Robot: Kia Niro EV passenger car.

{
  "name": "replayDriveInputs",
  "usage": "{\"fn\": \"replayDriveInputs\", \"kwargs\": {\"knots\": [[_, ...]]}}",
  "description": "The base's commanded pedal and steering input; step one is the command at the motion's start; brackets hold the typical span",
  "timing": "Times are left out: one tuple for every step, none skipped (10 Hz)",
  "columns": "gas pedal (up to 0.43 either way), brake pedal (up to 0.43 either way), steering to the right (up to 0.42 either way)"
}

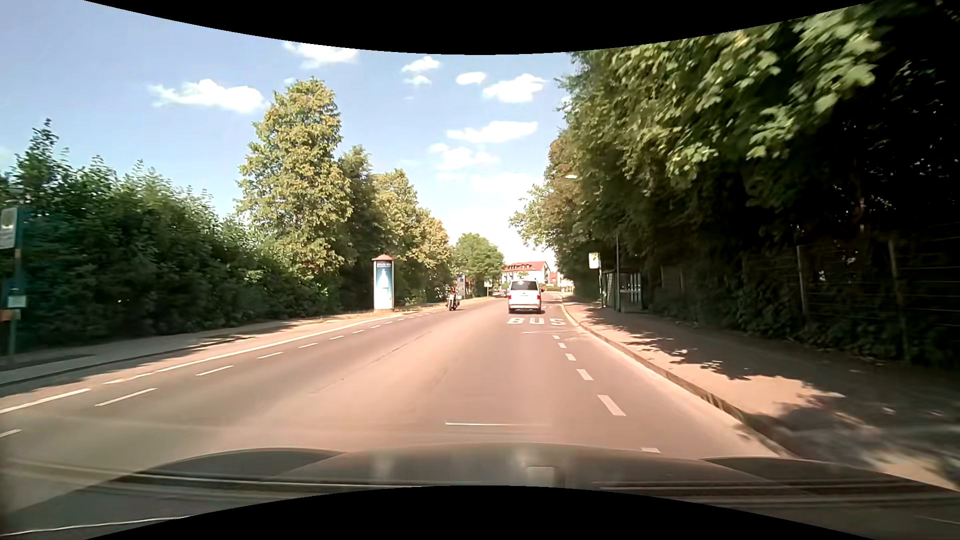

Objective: Follow the waypoints while adhering to traffic rules and regulations

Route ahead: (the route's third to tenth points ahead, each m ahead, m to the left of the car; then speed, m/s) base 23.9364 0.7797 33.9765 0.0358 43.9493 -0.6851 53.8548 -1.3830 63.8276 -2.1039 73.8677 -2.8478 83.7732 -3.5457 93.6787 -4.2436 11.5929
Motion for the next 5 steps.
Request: {"fn": "replayDriveInputs", "kwargs": {"knots": [[0.087, 0.006, 0.012], [0.087, 0.006, 0.012], [0.087, 0.006, 0.013], [0.087, 0.006, 0.016], [0.087, 0.006, 0.016]]}}
